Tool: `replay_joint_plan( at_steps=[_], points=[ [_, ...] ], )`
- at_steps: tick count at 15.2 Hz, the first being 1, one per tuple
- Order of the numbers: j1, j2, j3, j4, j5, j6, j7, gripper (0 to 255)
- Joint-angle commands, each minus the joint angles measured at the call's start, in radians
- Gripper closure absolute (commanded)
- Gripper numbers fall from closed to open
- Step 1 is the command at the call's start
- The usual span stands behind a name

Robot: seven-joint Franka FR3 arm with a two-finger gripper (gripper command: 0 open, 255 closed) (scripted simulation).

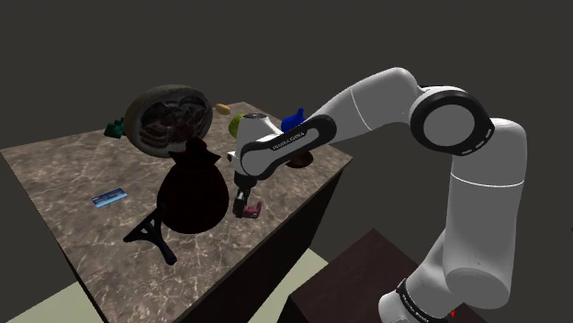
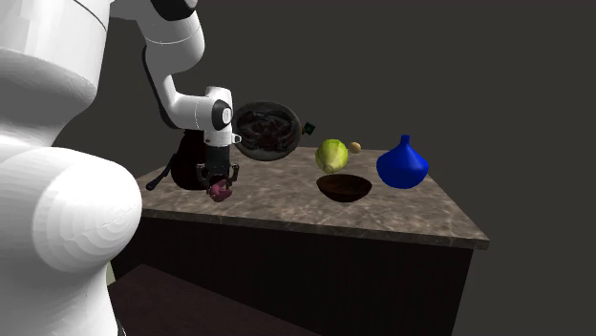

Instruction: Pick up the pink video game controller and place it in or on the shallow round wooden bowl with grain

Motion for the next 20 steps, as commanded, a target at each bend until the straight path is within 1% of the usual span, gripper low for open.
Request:
replay_joint_plan(
  at_steps=[1,20],
  points=[
    [-0.001,-0.009,0.001,0.001,0.001,-0.010,0.000,255],
    [-0.011,-0.158,0.011,0.065,0.020,-0.222,0.001,255]
  ],
)
